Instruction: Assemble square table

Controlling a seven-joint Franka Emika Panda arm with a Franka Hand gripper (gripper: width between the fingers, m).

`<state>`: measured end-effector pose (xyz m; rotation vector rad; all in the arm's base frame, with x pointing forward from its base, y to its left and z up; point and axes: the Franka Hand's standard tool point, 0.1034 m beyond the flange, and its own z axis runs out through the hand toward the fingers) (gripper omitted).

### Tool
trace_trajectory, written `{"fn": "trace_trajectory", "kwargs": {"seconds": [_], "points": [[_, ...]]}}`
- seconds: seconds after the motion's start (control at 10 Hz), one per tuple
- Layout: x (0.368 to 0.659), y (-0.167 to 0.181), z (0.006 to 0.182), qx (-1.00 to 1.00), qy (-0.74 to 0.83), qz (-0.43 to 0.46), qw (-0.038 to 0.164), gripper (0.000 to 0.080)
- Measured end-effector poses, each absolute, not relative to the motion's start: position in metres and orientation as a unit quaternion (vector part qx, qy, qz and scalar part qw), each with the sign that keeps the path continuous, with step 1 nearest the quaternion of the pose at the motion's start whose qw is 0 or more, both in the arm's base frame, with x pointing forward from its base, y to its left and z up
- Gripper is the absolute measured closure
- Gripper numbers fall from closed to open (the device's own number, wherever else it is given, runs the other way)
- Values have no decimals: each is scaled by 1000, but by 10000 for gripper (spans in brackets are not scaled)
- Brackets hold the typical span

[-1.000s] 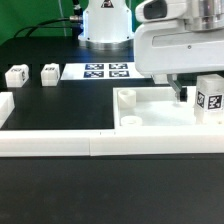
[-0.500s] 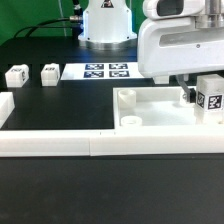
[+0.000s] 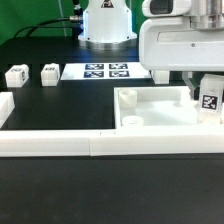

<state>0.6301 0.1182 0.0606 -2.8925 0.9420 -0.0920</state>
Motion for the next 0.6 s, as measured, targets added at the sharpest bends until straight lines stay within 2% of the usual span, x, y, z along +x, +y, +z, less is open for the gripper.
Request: {"fn": "trace_trajectory", "kwargs": {"seconds": [0.2, 0.3, 0.4, 0.6], "points": [[632, 117, 61, -869, 492, -17, 37, 514], [632, 116, 61, -824, 565, -7, 44, 512], [631, 117, 60, -706, 705, 20, 67, 512], [631, 117, 60, -664, 743, 32, 75, 512]]}}
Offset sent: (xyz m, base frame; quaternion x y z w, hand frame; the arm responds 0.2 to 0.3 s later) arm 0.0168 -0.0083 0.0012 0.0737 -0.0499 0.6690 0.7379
